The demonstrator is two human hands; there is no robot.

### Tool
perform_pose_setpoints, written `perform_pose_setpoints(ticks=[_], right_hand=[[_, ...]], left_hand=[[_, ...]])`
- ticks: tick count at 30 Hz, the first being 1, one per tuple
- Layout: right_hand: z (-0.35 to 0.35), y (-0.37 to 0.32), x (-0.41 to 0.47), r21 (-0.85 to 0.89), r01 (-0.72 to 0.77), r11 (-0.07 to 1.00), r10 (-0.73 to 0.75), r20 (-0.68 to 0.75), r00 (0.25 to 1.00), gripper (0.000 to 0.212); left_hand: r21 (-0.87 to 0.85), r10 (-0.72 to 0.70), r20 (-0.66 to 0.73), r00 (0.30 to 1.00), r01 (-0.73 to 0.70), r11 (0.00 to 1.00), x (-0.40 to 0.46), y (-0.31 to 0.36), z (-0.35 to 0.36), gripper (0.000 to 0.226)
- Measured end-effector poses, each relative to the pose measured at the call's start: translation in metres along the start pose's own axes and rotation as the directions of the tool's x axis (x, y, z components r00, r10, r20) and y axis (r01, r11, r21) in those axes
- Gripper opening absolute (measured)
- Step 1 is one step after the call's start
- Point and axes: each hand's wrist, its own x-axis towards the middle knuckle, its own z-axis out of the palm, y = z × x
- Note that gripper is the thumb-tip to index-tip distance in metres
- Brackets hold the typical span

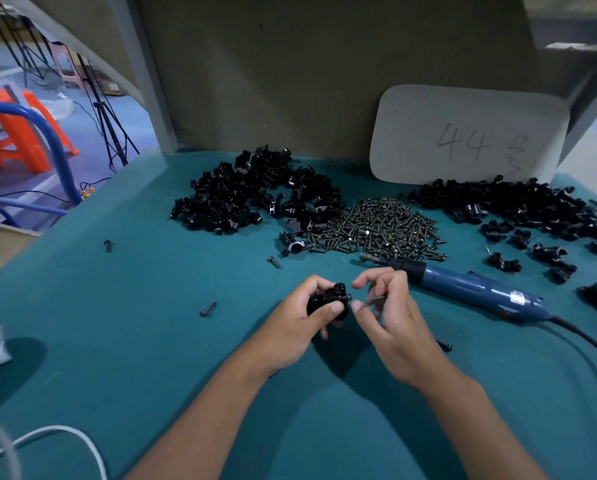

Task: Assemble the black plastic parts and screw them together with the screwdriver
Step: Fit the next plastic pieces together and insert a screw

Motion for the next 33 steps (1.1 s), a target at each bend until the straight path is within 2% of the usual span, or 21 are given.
perform_pose_setpoints(ticks=[4, 12, 21, 26, 33], right_hand=[[-0.0003, 0.0011, -0.0004, 0.071, -0.065, 0.995, 0.067, -0.027, 0.997, 0.035], [0.0003, -0.0003, -0.0004, 0.143, -0.120, 0.982, 0.131, -0.073, 0.989, 0.039], [0.0023, -0.0045, 0.0009, 0.142, -0.145, 0.979, 0.159, -0.096, 0.983, 0.034], [0.0027, -0.0058, 0.0003, 0.144, -0.154, 0.978, 0.174, -0.145, 0.974, 0.040], [0.0032, -0.0054, 0.0000, 0.174, -0.184, 0.967, 0.208, -0.135, 0.969, 0.043]], left_hand=[[0.023, -0.008, 0.010, 1.000, 0.008, 1.000, 0.0004, -0.0012, -0.0004, 0.028], [0.012, -0.025, -0.026, 0.999, 0.025, 1.000, 0.0004, -0.0009, -0.0011, 0.033], [0.002, -0.020, -0.046, 0.999, 0.020, 1.000, -0.0001, 0.0002, 0.0003, 0.017], [-0.026, -0.014, -0.059, 0.998, 0.012, 1.000, -0.0002, 0.0014, 0.0008, 0.019], [-0.009, -0.029, -0.037, 0.999, 0.029, 1.000, -0.0008, 0.0019, 0.0007, 0.026]])
